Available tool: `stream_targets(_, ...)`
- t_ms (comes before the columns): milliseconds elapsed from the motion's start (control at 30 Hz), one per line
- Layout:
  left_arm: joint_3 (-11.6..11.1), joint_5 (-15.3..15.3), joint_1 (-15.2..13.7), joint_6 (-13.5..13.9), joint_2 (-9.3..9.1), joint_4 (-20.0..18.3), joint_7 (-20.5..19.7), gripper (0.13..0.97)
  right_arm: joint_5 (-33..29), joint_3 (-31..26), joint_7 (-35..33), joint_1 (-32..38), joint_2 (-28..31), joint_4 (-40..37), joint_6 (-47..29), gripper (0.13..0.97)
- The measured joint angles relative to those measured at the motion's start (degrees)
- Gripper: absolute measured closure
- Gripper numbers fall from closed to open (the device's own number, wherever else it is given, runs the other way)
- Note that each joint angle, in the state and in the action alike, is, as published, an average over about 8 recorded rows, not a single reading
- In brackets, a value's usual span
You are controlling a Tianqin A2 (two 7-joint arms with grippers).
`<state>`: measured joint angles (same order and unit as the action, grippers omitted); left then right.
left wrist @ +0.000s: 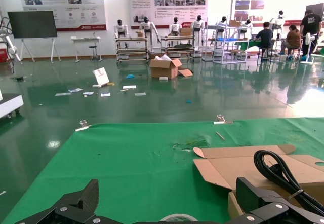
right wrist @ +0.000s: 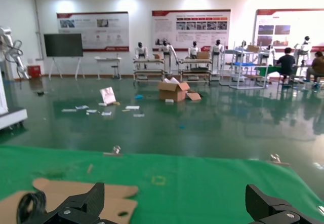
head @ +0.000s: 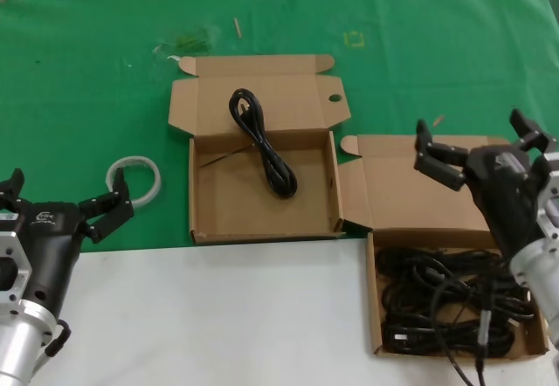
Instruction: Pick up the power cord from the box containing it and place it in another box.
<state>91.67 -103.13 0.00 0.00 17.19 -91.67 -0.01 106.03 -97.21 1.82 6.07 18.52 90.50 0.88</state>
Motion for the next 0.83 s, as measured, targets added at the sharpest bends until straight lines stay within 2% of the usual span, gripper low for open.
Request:
stream_targets(367,0.0,0.0,0.0,0.0,0.0,0.0,0.0,0.132,-2.14,4.09,-1.35,-4.48,-0.98,0.87,-0.65,0.129)
stream_targets(833,0.0,0.0,0.0,0.0,0.0,0.0,0.0,0.132,-2.35,4.47,-1.48,-4.91,-1.07,0.95,-0.71,0.129)
